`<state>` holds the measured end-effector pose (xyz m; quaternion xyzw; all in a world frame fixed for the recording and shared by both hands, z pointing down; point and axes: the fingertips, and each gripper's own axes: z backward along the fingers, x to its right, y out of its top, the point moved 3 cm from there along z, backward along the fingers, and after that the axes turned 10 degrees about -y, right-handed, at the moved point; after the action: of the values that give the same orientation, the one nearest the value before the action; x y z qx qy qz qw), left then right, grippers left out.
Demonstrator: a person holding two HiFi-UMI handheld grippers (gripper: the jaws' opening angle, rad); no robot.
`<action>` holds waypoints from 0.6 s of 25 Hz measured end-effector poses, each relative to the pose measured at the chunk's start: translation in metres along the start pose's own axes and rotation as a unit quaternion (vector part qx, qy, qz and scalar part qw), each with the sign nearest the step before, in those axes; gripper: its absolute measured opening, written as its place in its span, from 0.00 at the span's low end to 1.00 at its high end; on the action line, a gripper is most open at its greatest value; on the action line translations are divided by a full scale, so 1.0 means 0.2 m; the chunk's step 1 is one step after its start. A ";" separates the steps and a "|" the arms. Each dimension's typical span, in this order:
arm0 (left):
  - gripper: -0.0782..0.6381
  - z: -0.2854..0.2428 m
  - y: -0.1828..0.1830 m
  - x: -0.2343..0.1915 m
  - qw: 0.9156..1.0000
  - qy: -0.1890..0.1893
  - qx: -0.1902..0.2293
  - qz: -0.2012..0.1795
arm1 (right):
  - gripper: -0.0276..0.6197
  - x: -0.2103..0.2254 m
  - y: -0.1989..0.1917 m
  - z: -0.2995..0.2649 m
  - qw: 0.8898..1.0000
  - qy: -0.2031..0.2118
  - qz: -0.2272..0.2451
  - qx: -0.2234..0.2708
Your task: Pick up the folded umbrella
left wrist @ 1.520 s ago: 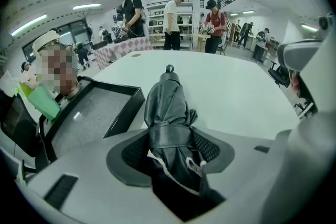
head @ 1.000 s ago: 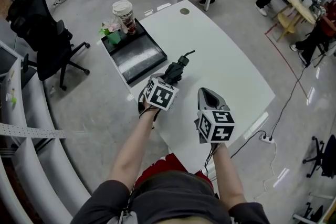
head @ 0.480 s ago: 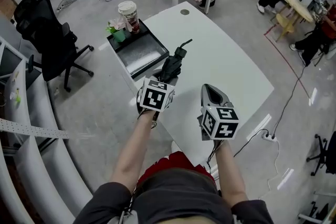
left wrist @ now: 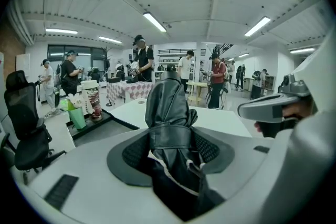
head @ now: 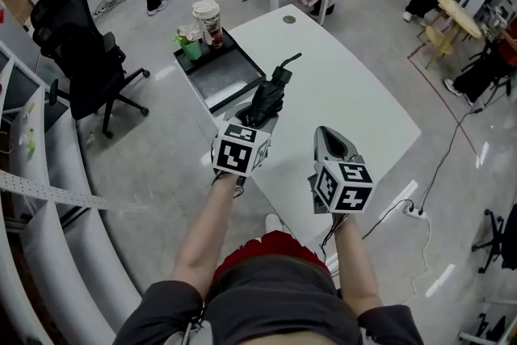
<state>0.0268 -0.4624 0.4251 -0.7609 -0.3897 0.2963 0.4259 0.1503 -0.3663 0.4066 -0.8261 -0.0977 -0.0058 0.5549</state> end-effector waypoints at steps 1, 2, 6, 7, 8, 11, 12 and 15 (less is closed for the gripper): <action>0.41 0.02 0.01 0.01 1.000 0.001 0.005 0.000 | 0.07 -0.01 0.00 0.01 1.000 0.001 0.000 0.001; 0.41 0.04 0.01 0.01 1.000 0.001 0.009 0.002 | 0.07 -0.02 0.00 0.02 1.000 0.002 0.001 0.002; 0.41 0.12 0.02 0.04 1.000 -0.001 0.024 0.009 | 0.07 -0.05 0.01 0.06 1.000 0.005 0.001 0.008; 0.41 0.14 0.02 0.04 1.000 -0.001 0.026 0.010 | 0.07 -0.06 0.01 0.07 1.000 0.006 0.001 0.009; 0.41 0.16 0.02 0.05 1.000 -0.001 0.028 0.010 | 0.07 -0.07 0.01 0.08 1.000 0.006 0.001 0.010; 0.41 0.22 0.01 0.05 0.999 0.005 0.037 0.010 | 0.07 -0.10 0.00 0.11 1.000 0.010 0.003 0.012; 0.41 0.24 0.01 0.05 0.999 0.007 0.041 0.010 | 0.07 -0.11 0.00 0.12 1.000 0.011 0.004 0.013; 0.41 0.30 -0.01 0.06 0.999 0.012 0.052 0.013 | 0.07 -0.15 -0.01 0.14 1.000 0.015 0.006 0.016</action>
<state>-0.0158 -0.4264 0.3981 -0.7465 -0.3586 0.3127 0.4652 0.1169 -0.3435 0.3945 -0.8177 -0.0847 -0.0139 0.5692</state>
